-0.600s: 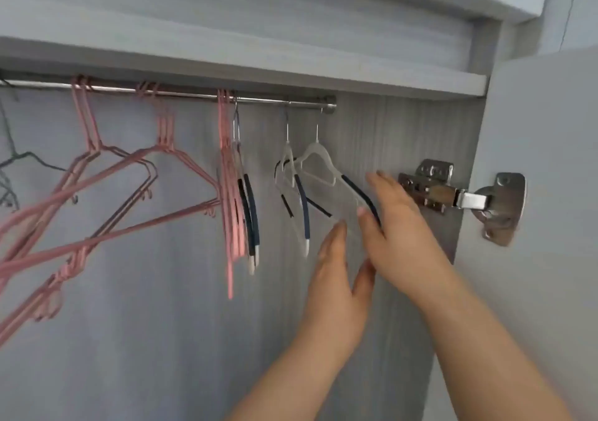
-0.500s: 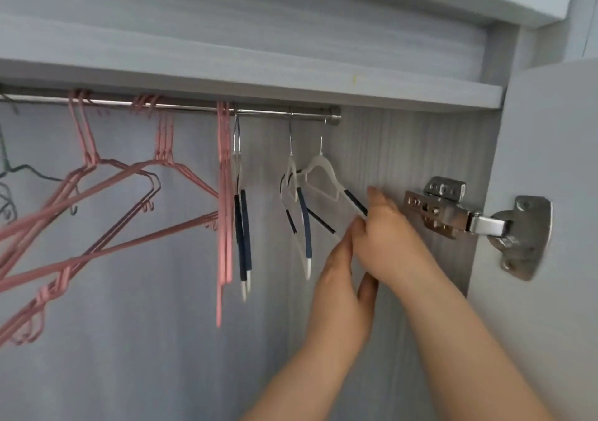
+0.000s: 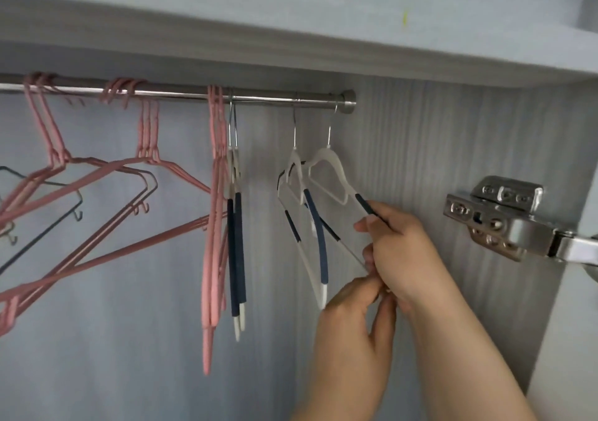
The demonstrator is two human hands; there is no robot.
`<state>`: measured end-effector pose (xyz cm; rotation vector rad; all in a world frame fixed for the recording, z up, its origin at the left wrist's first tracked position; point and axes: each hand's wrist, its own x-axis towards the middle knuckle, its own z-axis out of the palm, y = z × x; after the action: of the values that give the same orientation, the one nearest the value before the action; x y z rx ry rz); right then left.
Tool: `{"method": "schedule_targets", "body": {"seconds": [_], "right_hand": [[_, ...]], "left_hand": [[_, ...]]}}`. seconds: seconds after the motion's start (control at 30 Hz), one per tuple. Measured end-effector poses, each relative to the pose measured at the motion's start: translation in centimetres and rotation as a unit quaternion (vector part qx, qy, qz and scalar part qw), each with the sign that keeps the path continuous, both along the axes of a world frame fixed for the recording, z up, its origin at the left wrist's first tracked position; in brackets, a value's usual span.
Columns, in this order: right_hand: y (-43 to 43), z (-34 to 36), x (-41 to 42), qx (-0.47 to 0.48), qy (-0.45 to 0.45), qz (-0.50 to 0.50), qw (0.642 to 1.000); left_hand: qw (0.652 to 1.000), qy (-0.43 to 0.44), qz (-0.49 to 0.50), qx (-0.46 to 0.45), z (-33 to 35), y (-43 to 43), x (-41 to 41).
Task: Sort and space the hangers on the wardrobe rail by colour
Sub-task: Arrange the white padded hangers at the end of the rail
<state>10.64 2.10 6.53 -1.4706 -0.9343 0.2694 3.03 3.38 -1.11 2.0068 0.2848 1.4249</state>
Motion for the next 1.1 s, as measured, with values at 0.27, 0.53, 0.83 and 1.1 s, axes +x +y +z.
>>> {"method": "schedule_targets", "body": {"seconds": [0.27, 0.53, 0.83, 1.1], "right_hand": [[-0.6, 0.1, -0.5, -0.113, -0.174, -0.085, 0.975], [-2.1, 3.2, -5.9, 0.006, -0.240, -0.035, 0.970], [3.5, 2.1, -4.9, -0.043, -0.098, 0.014, 0.994], [7.2, 0.0, -3.5, -0.135, -0.124, 0.002, 0.983]], "left_hand": [[0.999, 0.023, -0.030, 0.024, -1.4, -0.5, -0.9], [0.981, -0.164, 0.105, 0.005, -2.6, 0.1, -5.5], [0.996, 0.039, 0.056, 0.053, -2.0, 0.6, -6.2], [0.990, 0.135, 0.035, -0.032, -4.9, 3.2, -7.1]]}}
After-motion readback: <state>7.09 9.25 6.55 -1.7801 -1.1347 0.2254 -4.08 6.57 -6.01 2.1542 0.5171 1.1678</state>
